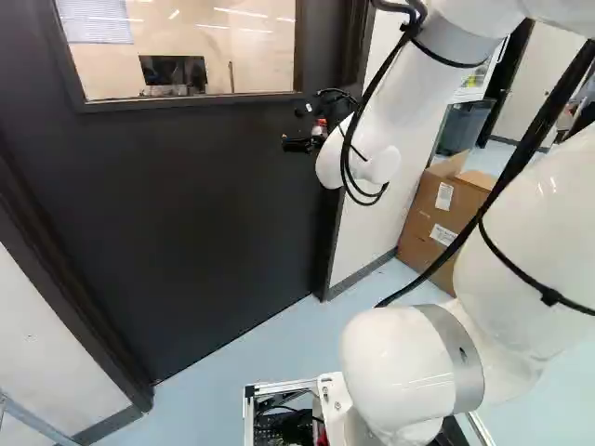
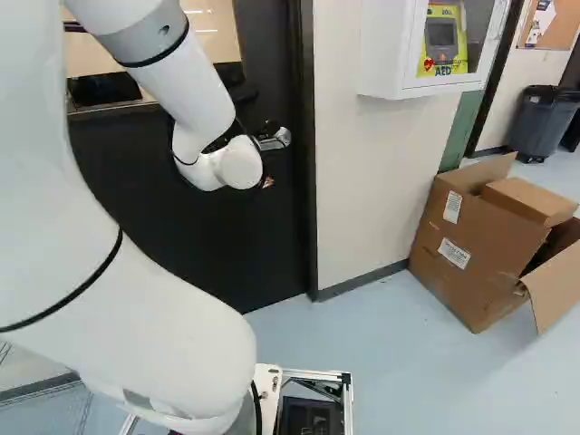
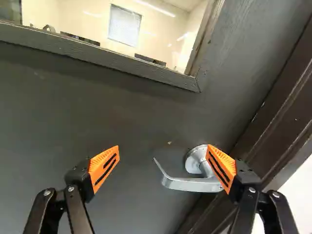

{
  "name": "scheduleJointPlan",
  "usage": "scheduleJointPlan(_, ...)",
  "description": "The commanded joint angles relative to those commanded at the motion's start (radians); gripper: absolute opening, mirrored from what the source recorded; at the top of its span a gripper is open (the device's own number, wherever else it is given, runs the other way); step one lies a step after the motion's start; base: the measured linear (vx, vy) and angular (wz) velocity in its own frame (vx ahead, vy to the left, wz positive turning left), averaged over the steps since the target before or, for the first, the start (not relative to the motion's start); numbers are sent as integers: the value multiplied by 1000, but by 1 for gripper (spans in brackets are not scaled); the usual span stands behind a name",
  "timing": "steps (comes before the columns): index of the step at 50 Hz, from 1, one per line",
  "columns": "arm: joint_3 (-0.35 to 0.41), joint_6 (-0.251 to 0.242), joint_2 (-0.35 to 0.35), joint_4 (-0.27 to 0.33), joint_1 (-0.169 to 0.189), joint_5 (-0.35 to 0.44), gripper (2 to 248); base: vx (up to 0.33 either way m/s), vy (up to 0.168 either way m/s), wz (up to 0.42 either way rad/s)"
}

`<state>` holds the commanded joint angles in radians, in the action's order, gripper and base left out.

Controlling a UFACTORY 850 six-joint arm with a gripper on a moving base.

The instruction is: Open the door and move inside

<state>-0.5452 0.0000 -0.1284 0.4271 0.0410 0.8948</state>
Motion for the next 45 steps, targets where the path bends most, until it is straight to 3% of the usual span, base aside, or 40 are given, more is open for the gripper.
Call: scheduleJointPlan(45,3,0,75,-3,0,0,247,0,0,0)
